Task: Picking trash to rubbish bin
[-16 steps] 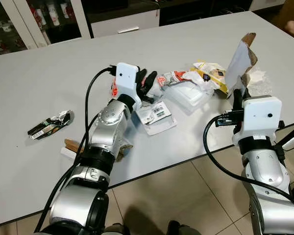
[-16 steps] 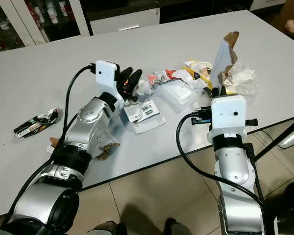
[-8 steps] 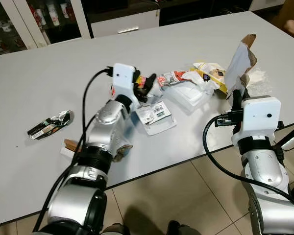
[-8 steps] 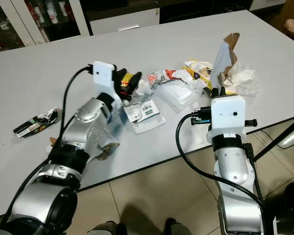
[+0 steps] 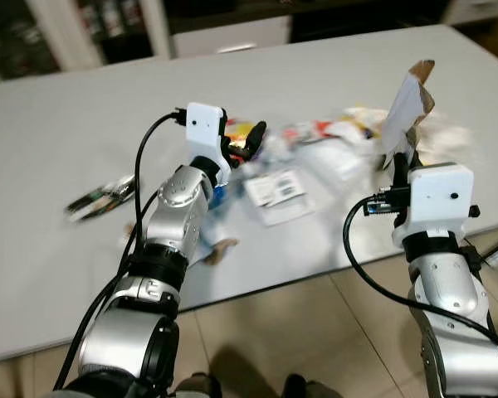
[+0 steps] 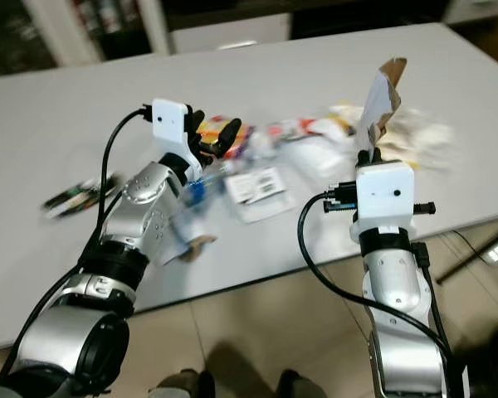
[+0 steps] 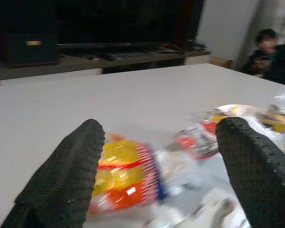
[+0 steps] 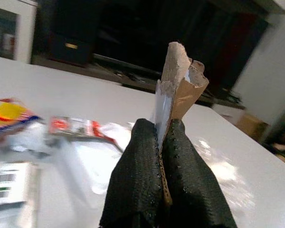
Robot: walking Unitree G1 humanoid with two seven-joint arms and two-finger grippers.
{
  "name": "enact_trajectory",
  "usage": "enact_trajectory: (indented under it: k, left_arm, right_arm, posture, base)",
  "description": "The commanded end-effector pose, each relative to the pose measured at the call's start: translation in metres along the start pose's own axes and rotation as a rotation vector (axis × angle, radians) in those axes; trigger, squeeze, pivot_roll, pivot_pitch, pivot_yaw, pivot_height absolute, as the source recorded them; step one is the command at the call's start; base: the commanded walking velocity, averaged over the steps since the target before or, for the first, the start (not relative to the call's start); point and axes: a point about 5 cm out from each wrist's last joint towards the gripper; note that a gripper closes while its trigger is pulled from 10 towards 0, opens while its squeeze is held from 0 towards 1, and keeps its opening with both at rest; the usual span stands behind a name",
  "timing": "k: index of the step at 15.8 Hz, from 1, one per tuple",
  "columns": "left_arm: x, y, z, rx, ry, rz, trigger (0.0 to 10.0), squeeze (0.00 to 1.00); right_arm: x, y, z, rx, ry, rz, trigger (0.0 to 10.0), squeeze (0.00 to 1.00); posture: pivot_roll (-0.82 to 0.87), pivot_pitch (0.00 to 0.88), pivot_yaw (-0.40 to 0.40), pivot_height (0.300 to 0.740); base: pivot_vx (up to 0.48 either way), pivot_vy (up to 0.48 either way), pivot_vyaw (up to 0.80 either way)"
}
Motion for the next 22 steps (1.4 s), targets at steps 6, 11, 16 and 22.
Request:
enact_trajectory:
  k: [6,11,16,22]
  left_arm:
    - [0.0005,-0.0016,-0.0011,-0.002,-0.002,-0.025,10.0,1.00]
    - [0.0010,-0.0027,-0.0011,-0.008,-0.009,-0.039,10.0,1.00]
    - [0.0012,-0.0036,-0.0014,-0.009,-0.010,-0.048,10.0,1.00]
    - [0.0014,-0.0044,-0.0008,-0.008,-0.016,-0.054,10.0,1.00]
  right_arm:
    - [-0.0013,0.0003,-0.0010,0.012,-0.001,0.006,10.0,0.00]
    - [-0.0018,-0.0001,-0.0008,0.021,-0.007,0.003,10.0,0.00]
    - [-0.0022,-0.0008,-0.0006,0.022,-0.011,0.001,10.0,0.00]
    - [-0.0016,-0.0008,-0.0011,0.023,-0.012,0.003,10.0,0.00]
  posture:
    - [0.12,0.116,0.014,0.740]
    - [0.12,0.118,0.016,0.740]
    - [0.12,0.119,0.019,0.740]
    - [0.12,0.118,0.022,0.740]
  base:
    - [0.000,0.000,0.67]
    - [0.000,0.267,0.00]
    - [0.000,0.401,0.00]
    - [0.000,0.480,0.00]
Point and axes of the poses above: a point about 5 cm out from each wrist's last joint towards the gripper, its own x axis pointing out of the wrist towards the gripper, its own y axis along the axis of the wrist's last joint, z = x × y, and after that the axes turned 9 degrees about -x, right-handed
